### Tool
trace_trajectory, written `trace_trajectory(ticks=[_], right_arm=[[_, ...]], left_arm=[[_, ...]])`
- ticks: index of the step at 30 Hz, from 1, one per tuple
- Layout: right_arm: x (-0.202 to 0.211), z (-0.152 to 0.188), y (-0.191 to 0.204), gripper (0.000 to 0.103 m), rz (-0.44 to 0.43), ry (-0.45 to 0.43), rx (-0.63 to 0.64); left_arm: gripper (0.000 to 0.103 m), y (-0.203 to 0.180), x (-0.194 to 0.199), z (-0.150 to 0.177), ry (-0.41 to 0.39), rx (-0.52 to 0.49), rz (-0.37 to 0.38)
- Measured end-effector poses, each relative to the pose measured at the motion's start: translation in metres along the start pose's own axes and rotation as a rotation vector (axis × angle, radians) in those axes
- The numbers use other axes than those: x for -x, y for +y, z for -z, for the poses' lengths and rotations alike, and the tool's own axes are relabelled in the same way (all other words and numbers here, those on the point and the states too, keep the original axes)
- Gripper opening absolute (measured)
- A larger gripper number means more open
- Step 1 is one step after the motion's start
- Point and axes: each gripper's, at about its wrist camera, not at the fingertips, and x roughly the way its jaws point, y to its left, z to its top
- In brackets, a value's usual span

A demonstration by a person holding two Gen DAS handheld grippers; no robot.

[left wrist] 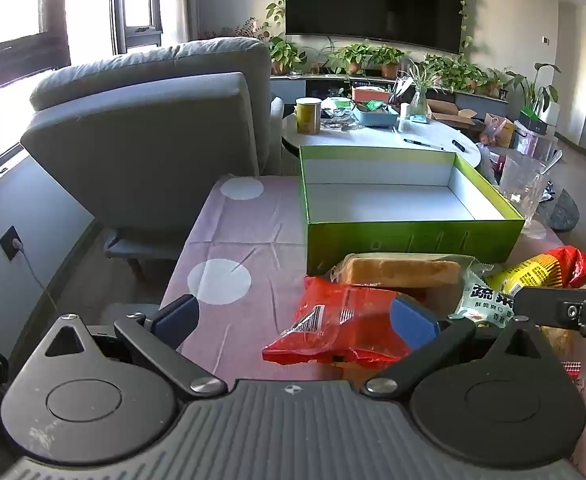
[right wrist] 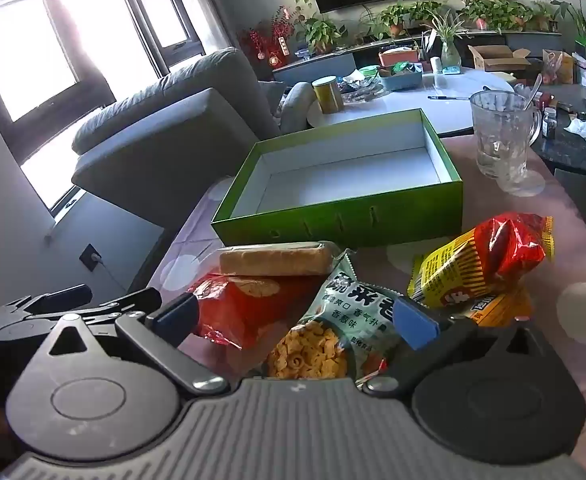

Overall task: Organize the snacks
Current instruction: 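Move the left tool toward the red chip bag in front of the box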

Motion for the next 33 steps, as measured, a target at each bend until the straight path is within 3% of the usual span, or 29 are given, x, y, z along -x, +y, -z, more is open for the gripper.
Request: trace_trajectory(ticks=[33], right_arm=[[-0.004,0.004,-0.001,0.086,0.011,0.011,-0.012]], left_arm=[[0.102,0.001,-0.008,0.01,0.019,-0.013,0.039]])
